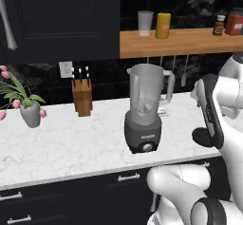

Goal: Close the lid blender by securely placing the lid on top.

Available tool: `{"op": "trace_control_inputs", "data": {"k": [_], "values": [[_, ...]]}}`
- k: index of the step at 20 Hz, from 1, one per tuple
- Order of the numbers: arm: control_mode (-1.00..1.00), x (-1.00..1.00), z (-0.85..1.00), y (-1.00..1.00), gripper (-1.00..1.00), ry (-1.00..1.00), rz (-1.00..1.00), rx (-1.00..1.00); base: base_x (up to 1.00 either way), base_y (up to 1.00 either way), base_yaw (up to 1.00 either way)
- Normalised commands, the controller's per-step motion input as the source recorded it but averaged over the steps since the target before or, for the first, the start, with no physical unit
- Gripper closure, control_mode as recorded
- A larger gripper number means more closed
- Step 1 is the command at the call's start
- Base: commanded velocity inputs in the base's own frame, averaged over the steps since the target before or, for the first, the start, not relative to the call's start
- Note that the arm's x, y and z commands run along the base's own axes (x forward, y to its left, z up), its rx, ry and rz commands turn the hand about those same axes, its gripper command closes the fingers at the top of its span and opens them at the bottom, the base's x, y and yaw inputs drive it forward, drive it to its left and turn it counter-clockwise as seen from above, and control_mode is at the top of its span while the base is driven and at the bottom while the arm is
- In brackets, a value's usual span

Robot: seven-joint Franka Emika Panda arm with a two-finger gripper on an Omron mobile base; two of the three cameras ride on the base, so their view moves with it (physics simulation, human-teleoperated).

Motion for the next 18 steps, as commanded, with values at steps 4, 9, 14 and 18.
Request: {"op": "trace_control_inputs", "data": {"k": [4, 9, 14, 18], "values": [[-1.00, 0.01, -0.30, -0.68, -1.00, 0.06, -0.37, 0.15, 0.00, 0.00, 0.00], [-1.00, 0.15, -0.42, -0.54, -1.00, 0.17, -0.24, 0.02, 0.00, 0.00, 0.00], [-1.00, 0.20, -0.35, -0.51, -1.00, 0.21, -0.19, 0.00, 0.00, 0.00, 0.00], [-1.00, 0.12, -0.27, -0.44, -1.00, 0.16, -0.14, 0.00, 0.00, 0.00, 0.00]]}}
